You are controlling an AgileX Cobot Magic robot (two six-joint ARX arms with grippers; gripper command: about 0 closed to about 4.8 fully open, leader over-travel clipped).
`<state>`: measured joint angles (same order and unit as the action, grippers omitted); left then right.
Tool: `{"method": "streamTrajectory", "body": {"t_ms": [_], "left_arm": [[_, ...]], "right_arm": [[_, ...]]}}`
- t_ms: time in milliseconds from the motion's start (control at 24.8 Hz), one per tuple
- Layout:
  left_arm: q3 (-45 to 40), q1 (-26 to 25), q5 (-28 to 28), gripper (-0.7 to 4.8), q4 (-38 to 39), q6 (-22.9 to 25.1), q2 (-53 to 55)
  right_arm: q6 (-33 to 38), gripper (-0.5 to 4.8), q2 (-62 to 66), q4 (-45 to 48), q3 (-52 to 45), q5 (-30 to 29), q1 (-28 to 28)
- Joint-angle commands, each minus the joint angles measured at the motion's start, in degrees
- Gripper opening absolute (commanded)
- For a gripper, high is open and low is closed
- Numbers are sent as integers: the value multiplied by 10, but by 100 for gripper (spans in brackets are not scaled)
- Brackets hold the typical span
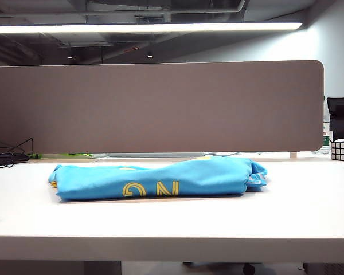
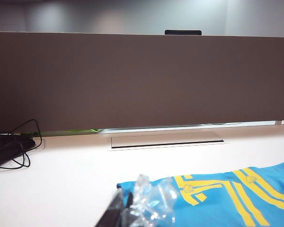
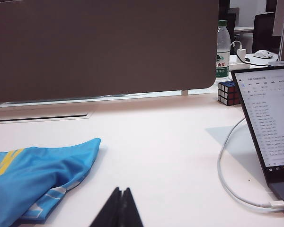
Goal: Fold the bottom side of the soccer jersey horizontally towards the center, about one-third of the way, then fold the sleeve back towards the center, creating a straight line along the edge of the the soccer jersey, and finally fold the bottom of the soccer jersey up towards the top, creating a neat rectangle.
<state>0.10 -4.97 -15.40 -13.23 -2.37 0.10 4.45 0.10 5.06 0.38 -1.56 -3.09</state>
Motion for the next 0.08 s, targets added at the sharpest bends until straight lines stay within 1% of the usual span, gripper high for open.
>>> {"method": "streamTrajectory", "body": {"t_ms": [40, 81], "left_arm": [[3, -1, -2, -5, -5, 0, 0], [3, -1, -2, -5, -5, 0, 0]], "right_arm": [[-2, -1, -1, 7, -3, 1, 0], [-2, -1, -1, 7, -3, 1, 0]]}}
